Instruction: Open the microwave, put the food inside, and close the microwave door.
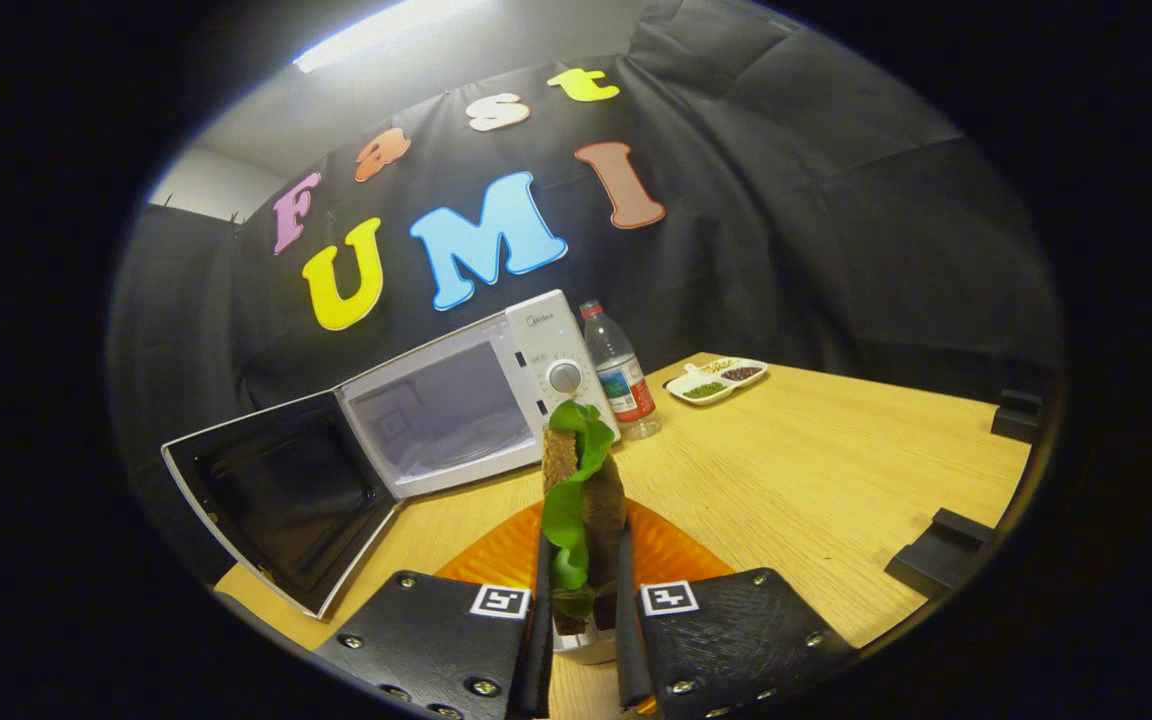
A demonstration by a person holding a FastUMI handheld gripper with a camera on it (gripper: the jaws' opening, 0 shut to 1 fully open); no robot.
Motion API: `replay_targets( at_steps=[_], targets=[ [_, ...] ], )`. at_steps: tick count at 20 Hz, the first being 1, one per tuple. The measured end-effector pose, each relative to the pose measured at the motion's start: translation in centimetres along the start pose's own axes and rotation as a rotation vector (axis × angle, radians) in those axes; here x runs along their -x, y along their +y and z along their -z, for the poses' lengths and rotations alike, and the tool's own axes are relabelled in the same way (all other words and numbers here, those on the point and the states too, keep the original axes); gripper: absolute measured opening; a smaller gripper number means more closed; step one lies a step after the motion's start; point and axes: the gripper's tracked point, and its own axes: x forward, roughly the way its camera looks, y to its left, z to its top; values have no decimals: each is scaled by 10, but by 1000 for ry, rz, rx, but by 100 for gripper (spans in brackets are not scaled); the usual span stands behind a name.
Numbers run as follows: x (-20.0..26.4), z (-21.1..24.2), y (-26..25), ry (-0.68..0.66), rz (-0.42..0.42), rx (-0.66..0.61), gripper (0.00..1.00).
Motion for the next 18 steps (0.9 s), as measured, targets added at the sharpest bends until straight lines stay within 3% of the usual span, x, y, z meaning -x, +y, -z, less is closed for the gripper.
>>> replay_targets(
  at_steps=[8, 13, 18],
  targets=[
    [-4, -42, 92, -15, -123, 80, 26],
    [-37, -36, 157, 22, -200, 79, 26],
    [-84, -29, 196, 28, -198, 145, 26]
  ],
)
